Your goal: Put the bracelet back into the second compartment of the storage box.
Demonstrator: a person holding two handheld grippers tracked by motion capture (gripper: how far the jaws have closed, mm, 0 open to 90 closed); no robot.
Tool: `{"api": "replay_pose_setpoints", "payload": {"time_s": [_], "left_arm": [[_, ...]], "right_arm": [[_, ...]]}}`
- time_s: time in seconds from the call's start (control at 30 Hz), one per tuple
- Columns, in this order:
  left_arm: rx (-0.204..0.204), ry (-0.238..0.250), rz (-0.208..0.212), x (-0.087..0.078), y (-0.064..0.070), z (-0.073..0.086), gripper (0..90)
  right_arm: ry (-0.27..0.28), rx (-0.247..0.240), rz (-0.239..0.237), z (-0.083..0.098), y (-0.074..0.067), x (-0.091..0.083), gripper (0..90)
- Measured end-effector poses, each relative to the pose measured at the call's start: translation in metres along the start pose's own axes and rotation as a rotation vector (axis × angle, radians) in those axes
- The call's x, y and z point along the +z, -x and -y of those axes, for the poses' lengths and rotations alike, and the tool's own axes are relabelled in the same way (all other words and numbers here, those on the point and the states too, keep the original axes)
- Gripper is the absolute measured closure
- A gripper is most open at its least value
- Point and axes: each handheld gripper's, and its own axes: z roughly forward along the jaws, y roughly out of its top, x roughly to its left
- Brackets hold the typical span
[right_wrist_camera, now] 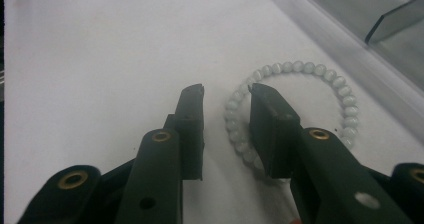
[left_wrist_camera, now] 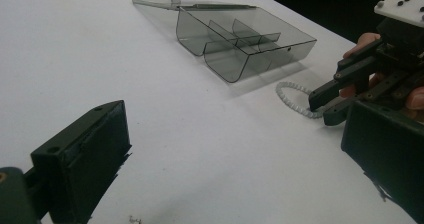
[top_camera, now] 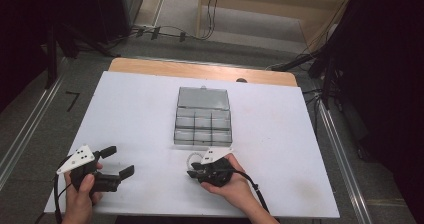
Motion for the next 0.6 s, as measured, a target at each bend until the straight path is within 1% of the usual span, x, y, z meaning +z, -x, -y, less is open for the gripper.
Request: {"api": "replay_pose_setpoints", "payload": {"time_s": [0.07,0.13,0.2,0.3,0.43,0.5,0.6], "left_arm": [[-0.009,0.005,-0.001,0.000,-0.001,0.000,0.0],[-0.011,0.006,0.000,0.000,-0.002,0.000,0.0],[-0.015,0.010,0.003,-0.001,-0.003,0.000,0.0],[-0.015,0.009,-0.004,-0.001,-0.003,0.001,0.0],[-0.015,0.007,-0.007,0.000,-0.004,0.001,0.0],[-0.015,0.005,-0.004,0.001,-0.004,0.001,0.0],[-0.012,0.002,0.000,0.002,-0.003,0.001,0.0]], "right_arm": [[0.001,-0.018,0.019,0.001,-0.002,0.001,68.4],[-0.008,-0.054,0.059,0.001,-0.007,0.002,69.5],[-0.017,-0.069,0.070,0.000,-0.008,0.002,69.7],[-0.023,-0.048,0.072,-0.001,-0.008,0.002,70.5],[-0.027,-0.051,0.097,-0.001,-0.011,0.003,72.4],[-0.025,-0.052,0.103,-0.001,-0.012,0.003,75.1],[-0.023,-0.047,0.095,-0.001,-0.011,0.003,83.7]]}}
